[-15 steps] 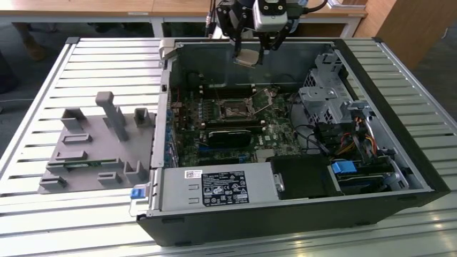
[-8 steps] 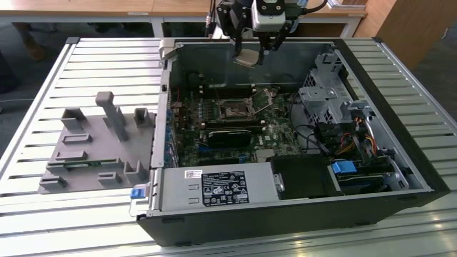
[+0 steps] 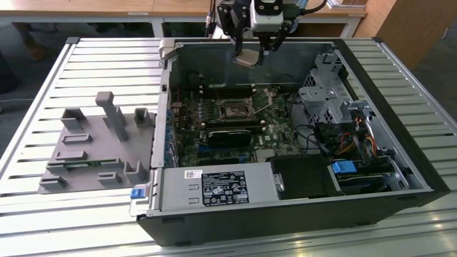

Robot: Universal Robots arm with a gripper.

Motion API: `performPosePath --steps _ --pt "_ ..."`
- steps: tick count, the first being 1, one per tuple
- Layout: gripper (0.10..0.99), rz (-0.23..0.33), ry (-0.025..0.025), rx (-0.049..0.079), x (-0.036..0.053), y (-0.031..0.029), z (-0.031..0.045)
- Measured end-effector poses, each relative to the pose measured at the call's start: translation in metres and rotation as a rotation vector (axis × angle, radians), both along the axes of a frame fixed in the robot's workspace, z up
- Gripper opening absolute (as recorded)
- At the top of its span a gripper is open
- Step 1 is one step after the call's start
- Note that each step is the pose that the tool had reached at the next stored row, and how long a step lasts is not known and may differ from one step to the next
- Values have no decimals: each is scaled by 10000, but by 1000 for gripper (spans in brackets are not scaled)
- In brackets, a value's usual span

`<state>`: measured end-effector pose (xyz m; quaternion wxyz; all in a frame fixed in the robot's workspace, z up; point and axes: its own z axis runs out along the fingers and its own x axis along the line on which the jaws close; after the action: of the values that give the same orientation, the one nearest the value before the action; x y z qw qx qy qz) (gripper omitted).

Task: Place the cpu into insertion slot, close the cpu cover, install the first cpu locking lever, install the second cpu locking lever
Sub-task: 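Place the cpu into insertion slot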

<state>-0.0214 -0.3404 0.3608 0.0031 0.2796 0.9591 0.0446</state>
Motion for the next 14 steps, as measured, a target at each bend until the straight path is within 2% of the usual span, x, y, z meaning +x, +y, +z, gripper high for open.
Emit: performPosePath --steps 14 --pt "541 -652 0 0 0 0 0"
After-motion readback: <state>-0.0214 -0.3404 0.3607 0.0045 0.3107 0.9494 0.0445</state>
